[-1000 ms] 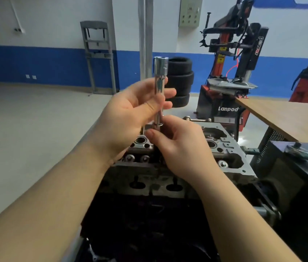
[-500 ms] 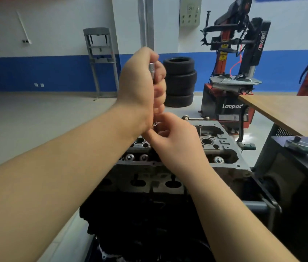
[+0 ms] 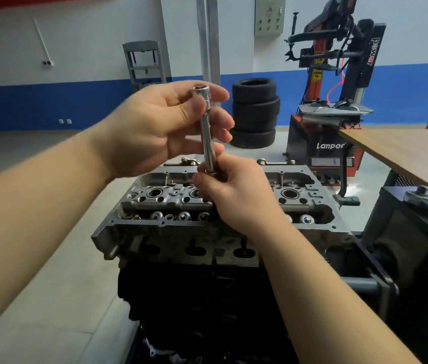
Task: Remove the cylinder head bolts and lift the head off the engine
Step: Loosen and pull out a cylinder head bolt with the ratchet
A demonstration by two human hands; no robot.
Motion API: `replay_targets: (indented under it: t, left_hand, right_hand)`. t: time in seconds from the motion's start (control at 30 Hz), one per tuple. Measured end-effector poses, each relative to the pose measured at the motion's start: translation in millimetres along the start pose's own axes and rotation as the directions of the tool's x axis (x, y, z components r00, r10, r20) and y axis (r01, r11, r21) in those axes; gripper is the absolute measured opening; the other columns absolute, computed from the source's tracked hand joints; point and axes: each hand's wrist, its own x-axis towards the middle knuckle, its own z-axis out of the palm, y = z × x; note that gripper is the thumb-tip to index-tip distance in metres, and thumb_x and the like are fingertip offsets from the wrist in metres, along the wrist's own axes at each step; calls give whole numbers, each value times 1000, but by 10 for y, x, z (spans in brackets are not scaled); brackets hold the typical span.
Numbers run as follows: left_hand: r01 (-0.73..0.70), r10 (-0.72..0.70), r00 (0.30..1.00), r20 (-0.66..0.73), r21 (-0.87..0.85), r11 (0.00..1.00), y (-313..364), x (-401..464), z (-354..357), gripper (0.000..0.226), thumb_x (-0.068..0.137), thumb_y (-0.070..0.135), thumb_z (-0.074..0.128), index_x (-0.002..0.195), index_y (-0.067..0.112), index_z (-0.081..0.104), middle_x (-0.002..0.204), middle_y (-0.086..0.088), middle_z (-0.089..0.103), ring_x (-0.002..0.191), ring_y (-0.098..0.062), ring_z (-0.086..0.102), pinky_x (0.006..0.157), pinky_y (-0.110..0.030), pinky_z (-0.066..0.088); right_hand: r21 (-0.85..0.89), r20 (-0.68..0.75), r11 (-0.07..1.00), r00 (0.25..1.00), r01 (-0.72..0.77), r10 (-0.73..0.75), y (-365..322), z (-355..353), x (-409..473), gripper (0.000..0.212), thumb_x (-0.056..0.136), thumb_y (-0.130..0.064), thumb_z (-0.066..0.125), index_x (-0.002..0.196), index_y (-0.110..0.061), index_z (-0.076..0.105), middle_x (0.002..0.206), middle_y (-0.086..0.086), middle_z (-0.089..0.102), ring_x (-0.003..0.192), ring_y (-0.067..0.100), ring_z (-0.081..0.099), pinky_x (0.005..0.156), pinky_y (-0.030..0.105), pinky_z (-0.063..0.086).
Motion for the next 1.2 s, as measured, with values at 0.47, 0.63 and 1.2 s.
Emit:
replay_targets:
  t: [0.47,0.63,1.2]
  left_hand:
    - [40,151,871,-467,375,926,16,52,385,11,98,32,76,100,21,76,91,4,81,89,-8,78,77,-20,61]
    - [54,80,935,-346,359,932,52,15,256,27,103,38,67,115,14,73,108,-1,80,108,-19,75,99,-42,60]
    - [-8,161,919,-359,391,920,64,44,298,23,99,33,75,118,23,68,95,8,72,90,-5,72,81,-23,59]
  right_hand:
    - [320,-411,943,883,-91,225,-343,513,223,44,90,-47,59,54,-28,44,46,-13,41,47,9,33,54,37,32]
    - [490,443,799,889,-349,117,-169,-13,454,45,87,-37,65,53,-26,38,48,-4,30,46,18,23,50,32,20]
    - [451,111,847,960,-279,257,-406,126,421,50,94,-28,53,45,-25,41,45,-3,34,44,19,28,44,27,26]
